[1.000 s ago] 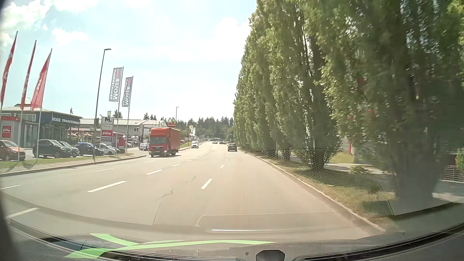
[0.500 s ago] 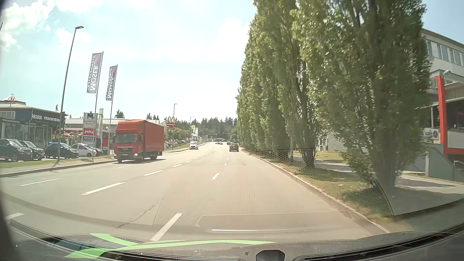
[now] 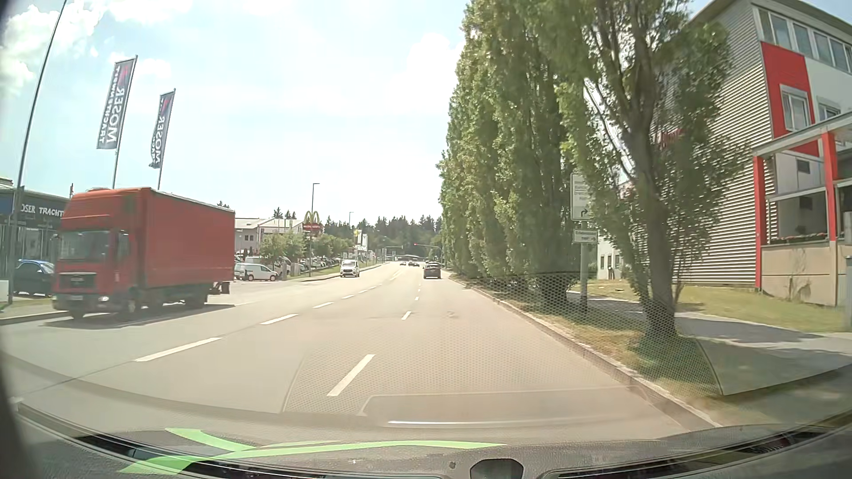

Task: Follow the waypoints while adhering to traffic rules and regulations

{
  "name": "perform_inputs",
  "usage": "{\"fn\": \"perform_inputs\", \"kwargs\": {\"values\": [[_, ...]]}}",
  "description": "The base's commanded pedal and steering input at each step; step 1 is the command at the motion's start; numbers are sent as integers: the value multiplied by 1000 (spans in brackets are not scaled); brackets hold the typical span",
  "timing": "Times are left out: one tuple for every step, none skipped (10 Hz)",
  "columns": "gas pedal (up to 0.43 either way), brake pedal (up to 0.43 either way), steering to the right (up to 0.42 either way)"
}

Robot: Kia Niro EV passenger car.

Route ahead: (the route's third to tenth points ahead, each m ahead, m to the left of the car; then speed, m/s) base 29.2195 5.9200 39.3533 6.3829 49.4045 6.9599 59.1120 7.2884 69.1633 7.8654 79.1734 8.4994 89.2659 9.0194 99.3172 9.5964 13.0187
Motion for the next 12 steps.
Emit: {"fn": "perform_inputs", "kwargs": {"values": [[150, 0, -10], [138, 0, -10], [130, 0, -10], [118, 0, -11], [118, 0, -11], [118, 0, -11], [118, 0, -10], [110, 0, -11], [110, 0, -11], [110, 0, -11], [110, 0, -11], [110, 0, -11]]}}
